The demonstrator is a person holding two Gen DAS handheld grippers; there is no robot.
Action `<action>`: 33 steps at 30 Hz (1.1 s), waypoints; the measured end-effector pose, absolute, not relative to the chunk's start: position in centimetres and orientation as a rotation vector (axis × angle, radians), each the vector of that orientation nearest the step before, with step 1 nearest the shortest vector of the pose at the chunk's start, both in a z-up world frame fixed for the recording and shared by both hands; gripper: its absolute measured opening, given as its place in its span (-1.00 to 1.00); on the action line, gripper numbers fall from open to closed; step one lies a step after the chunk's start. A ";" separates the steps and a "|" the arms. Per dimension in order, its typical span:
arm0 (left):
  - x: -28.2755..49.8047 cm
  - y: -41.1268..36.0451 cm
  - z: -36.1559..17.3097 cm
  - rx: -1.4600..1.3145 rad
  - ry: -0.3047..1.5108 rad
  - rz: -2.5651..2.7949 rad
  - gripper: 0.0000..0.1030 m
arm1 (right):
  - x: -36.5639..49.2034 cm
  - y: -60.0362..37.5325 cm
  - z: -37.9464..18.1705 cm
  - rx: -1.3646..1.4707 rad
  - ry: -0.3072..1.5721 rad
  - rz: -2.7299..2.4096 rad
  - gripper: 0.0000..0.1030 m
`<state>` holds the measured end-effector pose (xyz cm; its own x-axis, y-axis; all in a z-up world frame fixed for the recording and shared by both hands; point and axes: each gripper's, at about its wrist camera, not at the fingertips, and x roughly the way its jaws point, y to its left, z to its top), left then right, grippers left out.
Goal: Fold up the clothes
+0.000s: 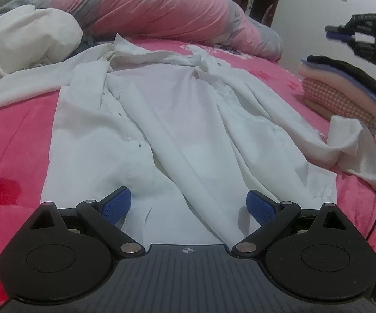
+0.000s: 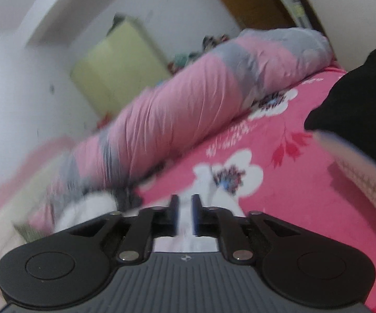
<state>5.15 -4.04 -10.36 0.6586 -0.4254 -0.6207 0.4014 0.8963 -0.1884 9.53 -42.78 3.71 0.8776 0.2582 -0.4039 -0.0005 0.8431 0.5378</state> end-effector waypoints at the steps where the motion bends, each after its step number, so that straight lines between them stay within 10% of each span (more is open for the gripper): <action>1: 5.3 -4.0 -10.4 -0.031 0.713 -0.474 0.88 | 9.0 -42.1 3.2 0.521 0.506 0.138 -0.02; 11: 6.2 -3.7 -11.0 -0.040 0.721 -0.507 0.90 | -0.3 -41.4 -5.3 0.474 0.776 0.042 0.86; 18: 6.0 -3.9 -11.0 -0.039 0.718 -0.494 0.90 | -1.2 -40.2 -6.2 0.400 0.812 0.012 0.87; 26: 6.0 -3.7 -10.9 -0.049 0.720 -0.491 0.90 | -1.5 -38.7 -6.8 0.300 0.836 -0.036 -0.92; 33: 5.9 -3.8 -11.0 -0.036 0.715 -0.488 0.90 | 1.1 -38.7 -2.5 0.215 0.698 -0.091 -0.99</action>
